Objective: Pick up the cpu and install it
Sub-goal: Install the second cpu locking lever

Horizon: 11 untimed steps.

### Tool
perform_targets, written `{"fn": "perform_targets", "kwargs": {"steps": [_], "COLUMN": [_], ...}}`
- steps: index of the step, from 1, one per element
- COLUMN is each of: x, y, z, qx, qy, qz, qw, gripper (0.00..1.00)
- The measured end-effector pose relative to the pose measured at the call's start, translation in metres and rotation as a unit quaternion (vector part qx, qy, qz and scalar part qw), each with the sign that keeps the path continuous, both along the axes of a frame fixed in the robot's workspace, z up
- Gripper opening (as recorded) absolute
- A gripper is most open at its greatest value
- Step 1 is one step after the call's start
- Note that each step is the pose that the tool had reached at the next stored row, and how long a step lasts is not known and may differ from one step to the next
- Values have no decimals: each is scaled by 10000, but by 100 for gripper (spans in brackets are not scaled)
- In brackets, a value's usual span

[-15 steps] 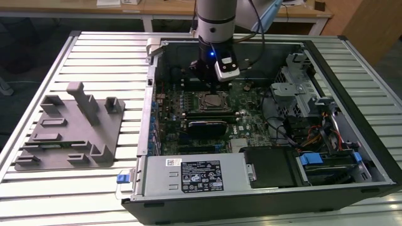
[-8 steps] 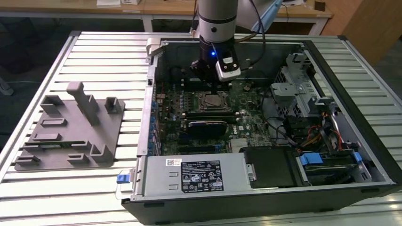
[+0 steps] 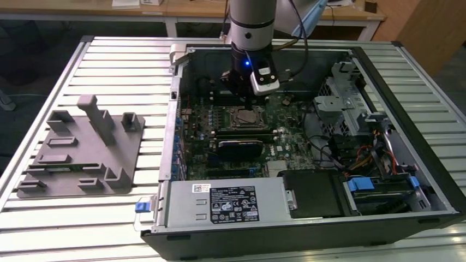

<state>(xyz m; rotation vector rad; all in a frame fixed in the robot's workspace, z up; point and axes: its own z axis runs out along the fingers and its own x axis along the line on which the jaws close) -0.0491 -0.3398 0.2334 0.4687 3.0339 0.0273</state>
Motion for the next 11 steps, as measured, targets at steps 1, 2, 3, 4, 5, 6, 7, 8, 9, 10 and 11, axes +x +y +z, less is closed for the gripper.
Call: {"fn": "perform_targets", "kwargs": {"steps": [1, 2, 3, 4, 5, 6, 7, 8, 9, 10, 11], "x": [0, 0, 0, 0, 0, 0, 0, 0, 0, 0, 0], "y": [-5, -11, -16, -20, -24, -29, -33, -38, -43, -47, -52], "z": [0, 0, 0, 0, 0, 0, 0, 0, 0, 0, -1], "qx": [0, 0, 0, 0, 0, 0, 0, 0, 0, 0, 0], "qy": [0, 0, 0, 0, 0, 0, 0, 0, 0, 0, 0], "qz": [0, 0, 0, 0, 0, 0, 0, 0, 0, 0, 0], "qw": [10000, 10000, 10000, 10000, 10000, 10000, 10000, 10000, 10000, 10000, 10000], "gripper": [11, 11, 11, 11, 11, 11, 11, 11, 11, 11, 11]}}
